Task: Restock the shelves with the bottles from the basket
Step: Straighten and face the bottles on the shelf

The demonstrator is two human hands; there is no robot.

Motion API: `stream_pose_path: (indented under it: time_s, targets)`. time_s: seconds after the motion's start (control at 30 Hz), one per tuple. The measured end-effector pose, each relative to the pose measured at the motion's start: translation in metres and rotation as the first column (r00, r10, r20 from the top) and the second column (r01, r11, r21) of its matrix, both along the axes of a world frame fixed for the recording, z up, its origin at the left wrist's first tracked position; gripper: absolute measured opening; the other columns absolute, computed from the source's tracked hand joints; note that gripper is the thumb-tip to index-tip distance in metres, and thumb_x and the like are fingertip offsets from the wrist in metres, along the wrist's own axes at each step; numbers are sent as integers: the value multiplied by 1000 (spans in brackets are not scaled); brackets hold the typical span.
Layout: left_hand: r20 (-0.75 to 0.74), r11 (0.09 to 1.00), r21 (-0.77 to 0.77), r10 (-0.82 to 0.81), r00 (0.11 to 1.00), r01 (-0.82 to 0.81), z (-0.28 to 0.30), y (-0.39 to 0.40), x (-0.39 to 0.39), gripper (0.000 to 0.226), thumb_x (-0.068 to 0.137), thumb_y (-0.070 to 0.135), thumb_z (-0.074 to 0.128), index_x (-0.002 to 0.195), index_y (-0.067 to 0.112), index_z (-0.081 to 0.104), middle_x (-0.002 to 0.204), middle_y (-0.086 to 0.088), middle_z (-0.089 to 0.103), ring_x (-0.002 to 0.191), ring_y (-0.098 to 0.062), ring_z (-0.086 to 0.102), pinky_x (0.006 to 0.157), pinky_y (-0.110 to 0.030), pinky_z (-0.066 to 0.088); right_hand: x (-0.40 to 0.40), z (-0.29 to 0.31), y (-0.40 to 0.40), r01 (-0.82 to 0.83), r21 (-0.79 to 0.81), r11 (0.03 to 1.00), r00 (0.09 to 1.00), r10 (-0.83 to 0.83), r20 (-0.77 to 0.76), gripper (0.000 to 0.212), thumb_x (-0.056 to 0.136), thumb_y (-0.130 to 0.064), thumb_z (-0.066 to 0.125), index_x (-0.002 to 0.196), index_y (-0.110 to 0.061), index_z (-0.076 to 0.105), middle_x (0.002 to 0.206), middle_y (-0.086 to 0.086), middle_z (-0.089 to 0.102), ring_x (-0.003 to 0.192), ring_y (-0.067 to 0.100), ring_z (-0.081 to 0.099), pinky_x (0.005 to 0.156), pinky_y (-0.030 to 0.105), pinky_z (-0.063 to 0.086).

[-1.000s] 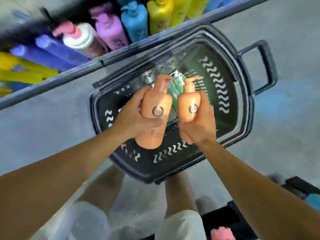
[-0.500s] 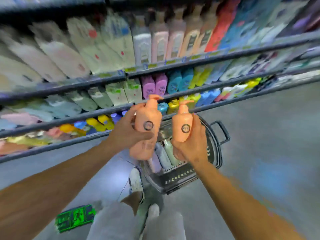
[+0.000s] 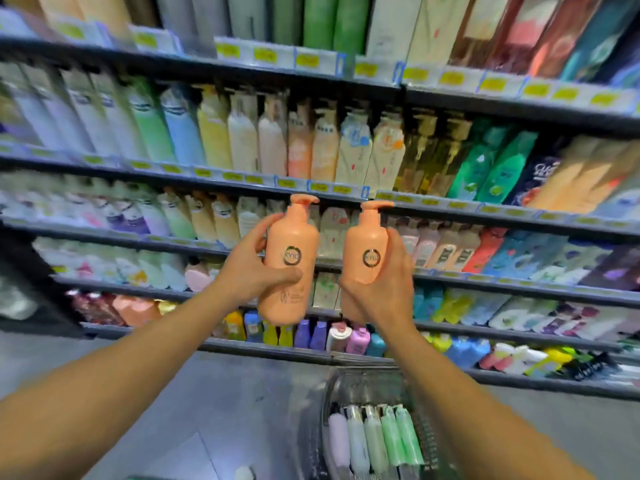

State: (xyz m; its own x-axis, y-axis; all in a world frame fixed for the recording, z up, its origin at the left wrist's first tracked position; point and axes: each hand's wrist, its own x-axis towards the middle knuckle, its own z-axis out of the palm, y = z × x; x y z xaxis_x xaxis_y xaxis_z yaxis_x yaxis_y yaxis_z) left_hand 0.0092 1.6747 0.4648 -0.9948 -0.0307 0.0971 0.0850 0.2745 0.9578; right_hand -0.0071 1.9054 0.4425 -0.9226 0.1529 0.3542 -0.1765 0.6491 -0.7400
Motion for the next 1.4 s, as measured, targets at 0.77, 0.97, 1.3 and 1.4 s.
stream_pose_path:
  time_s: [0.77, 0.97, 1.3, 1.4]
  targets:
    - [-326, 976, 21, 211, 922, -216, 128, -332, 60, 93, 46, 37, 87, 129, 55, 47, 112, -3, 67, 98, -18, 68, 77, -40, 60, 6, 144, -320, -170, -54, 984, 946, 147, -290, 97, 55, -46, 77, 139, -39, 30, 117, -2, 44, 107, 18, 44, 80, 29, 35]
    - [-382, 969, 45, 241, 892, -242, 145, -430, 59, 88, 53, 27, 87, 128, 52, 48, 115, 1, 65, 102, -11, 65, 78, -35, 59, -1, 164, -424, -241, -128, 962, 924, 187, -334, 108, 59, -38, 82, 149, -38, 24, 116, -3, 37, 95, 1, 33, 85, 21, 31]
    - [-457, 963, 79, 265, 849, -257, 162, -546, 17, 86, 53, 30, 89, 127, 51, 51, 113, 10, 63, 95, 0, 65, 66, -21, 56, -62, 190, -547, -330, -155, 931, 873, 239, -424, 101, 55, -34, 88, 140, -41, 33, 119, -6, 41, 93, -1, 39, 79, 19, 32]
    - [-474, 958, 65, 277, 835, -281, 165, -573, -6, 87, 54, 30, 88, 131, 46, 50, 115, 10, 62, 96, 1, 64, 67, -22, 56, -92, 193, -575, -351, -123, 928, 856, 265, -444, 102, 55, -35, 89, 140, -39, 32, 125, -5, 44, 98, 1, 40, 81, 20, 32]
